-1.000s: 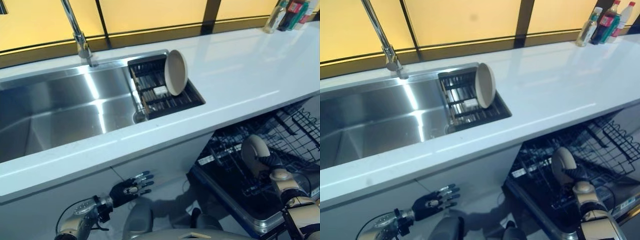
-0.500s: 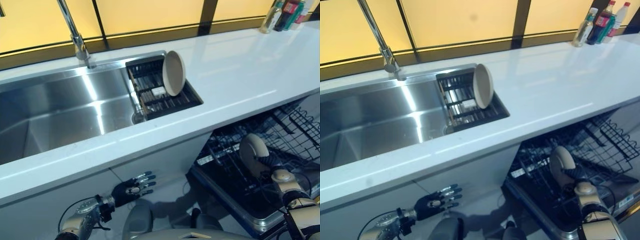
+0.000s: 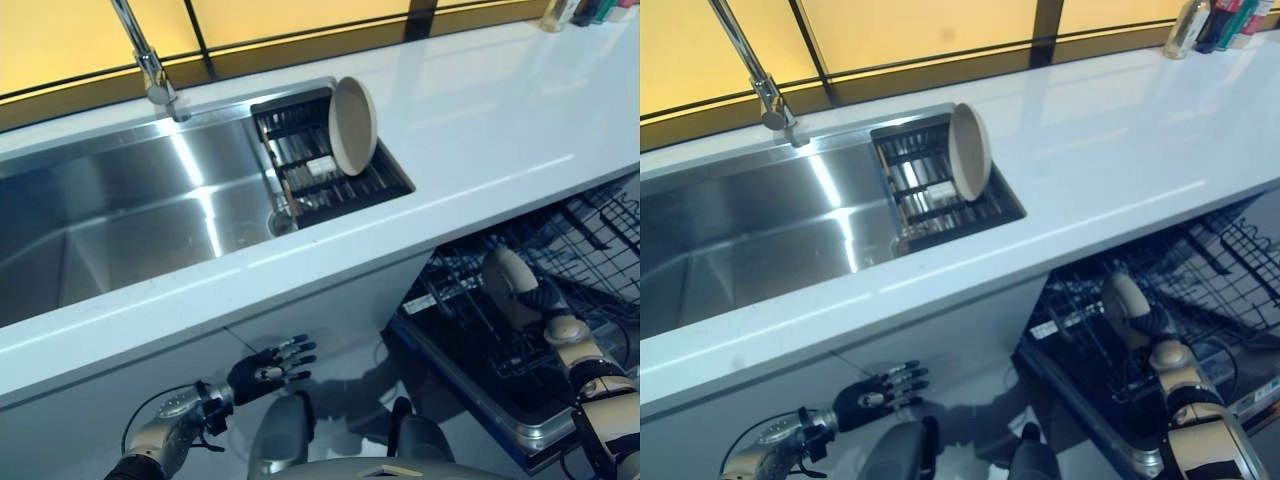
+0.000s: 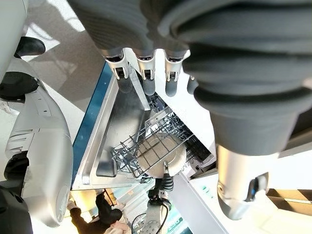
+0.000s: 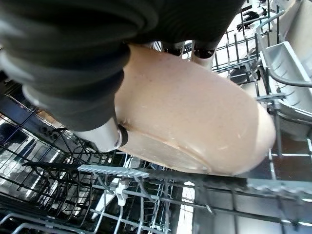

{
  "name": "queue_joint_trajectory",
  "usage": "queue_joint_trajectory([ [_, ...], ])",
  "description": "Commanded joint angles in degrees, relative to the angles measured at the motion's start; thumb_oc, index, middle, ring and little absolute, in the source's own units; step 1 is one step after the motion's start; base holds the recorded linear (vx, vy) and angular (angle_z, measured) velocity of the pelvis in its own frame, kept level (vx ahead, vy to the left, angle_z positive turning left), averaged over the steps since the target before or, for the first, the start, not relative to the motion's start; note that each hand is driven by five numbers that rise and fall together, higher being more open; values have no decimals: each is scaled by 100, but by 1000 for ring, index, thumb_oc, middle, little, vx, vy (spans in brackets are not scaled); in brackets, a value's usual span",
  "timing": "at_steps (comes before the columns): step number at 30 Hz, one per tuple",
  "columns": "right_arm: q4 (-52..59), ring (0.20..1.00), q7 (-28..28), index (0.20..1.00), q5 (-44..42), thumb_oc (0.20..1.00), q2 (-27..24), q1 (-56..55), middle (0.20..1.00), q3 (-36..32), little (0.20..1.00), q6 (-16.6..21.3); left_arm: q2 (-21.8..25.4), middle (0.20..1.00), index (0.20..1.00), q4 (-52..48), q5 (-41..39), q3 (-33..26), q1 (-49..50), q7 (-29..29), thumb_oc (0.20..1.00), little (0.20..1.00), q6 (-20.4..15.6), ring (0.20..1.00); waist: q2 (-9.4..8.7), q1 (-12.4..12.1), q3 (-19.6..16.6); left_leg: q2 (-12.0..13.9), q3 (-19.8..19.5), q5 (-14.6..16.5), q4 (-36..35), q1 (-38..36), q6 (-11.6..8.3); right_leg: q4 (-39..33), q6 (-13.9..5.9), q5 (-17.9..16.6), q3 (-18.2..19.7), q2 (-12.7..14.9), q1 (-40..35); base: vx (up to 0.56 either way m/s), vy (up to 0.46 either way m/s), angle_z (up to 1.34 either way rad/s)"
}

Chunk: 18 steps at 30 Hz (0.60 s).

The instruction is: Pick up plates and place into dishwasher.

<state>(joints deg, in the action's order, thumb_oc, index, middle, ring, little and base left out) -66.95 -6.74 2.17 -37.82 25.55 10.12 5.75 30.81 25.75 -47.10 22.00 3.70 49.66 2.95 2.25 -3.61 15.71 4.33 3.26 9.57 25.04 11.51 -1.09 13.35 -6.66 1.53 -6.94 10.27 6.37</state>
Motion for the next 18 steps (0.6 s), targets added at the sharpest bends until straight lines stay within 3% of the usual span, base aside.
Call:
queue_joint_trajectory([
  [1, -240, 1000, -140, 1000, 198, 1000, -410, 175, 1000, 142, 1000, -222, 24, 1000, 1000, -676, -399, 97, 51, 28, 1000, 1000, -268, 1000, 100, 59, 63, 158, 214, -227, -376, -75, 71, 76, -205, -284, 36, 182, 32, 0, 0, 0],
  [14, -258, 1000, -206, 1000, 225, 1000, -657, 211, 1000, 21, 1000, -280, -30, 1000, 1000, -763, -511, 133, 163, -48, 1000, 1000, -341, 1000, 139, 140, -63, 98, 292, -212, -532, -259, 62, -10, -190, -215, 90, 198, -75, 0, 37, -4],
  [18, -153, 1000, -11, 1000, -468, 1000, -704, 102, 1000, -153, 1000, -37, -109, 1000, 1000, -716, -495, 137, 267, -7, 1000, 1000, -388, 1000, 104, 167, -215, 72, 324, -184, -651, -429, 63, -103, -182, -155, 102, 170, -207, 15, 57, -1],
])
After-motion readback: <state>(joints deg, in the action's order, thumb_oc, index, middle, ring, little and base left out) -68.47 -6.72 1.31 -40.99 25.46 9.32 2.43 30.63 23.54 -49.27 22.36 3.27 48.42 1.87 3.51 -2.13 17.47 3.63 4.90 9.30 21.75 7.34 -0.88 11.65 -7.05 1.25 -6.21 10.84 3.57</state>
